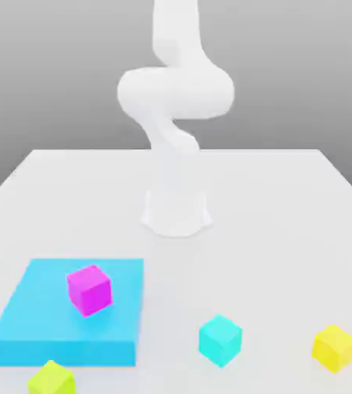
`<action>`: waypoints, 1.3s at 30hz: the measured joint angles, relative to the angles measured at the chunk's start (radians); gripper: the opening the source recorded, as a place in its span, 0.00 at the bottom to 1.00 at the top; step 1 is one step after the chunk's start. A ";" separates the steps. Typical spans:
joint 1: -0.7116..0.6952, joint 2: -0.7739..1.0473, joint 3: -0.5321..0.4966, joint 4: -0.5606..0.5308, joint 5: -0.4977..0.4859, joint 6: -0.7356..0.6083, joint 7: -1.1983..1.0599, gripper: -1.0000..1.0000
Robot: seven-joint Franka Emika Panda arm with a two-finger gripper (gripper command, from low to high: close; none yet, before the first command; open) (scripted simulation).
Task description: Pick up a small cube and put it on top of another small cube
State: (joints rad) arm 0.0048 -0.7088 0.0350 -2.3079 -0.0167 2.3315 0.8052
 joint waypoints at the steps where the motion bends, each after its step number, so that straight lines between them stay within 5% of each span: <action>1: 0.003 0.039 0.015 -0.003 -0.008 0.014 0.003 0.50; 19: 0.105 0.695 0.223 -0.060 -0.171 0.238 0.072 0.50; 28: 0.195 1.014 0.267 -0.086 -0.213 0.360 0.078 0.50; 32: 0.257 1.160 0.201 -0.058 -0.283 0.462 0.130 0.50; 33: 0.270 1.187 0.184 -0.051 -0.298 0.482 0.140 0.00; 39: 0.276 1.200 0.177 -0.048 -0.304 0.492 0.146 0.00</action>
State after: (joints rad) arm 0.2813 0.4916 0.2120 -2.3558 -0.3211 2.8235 0.9512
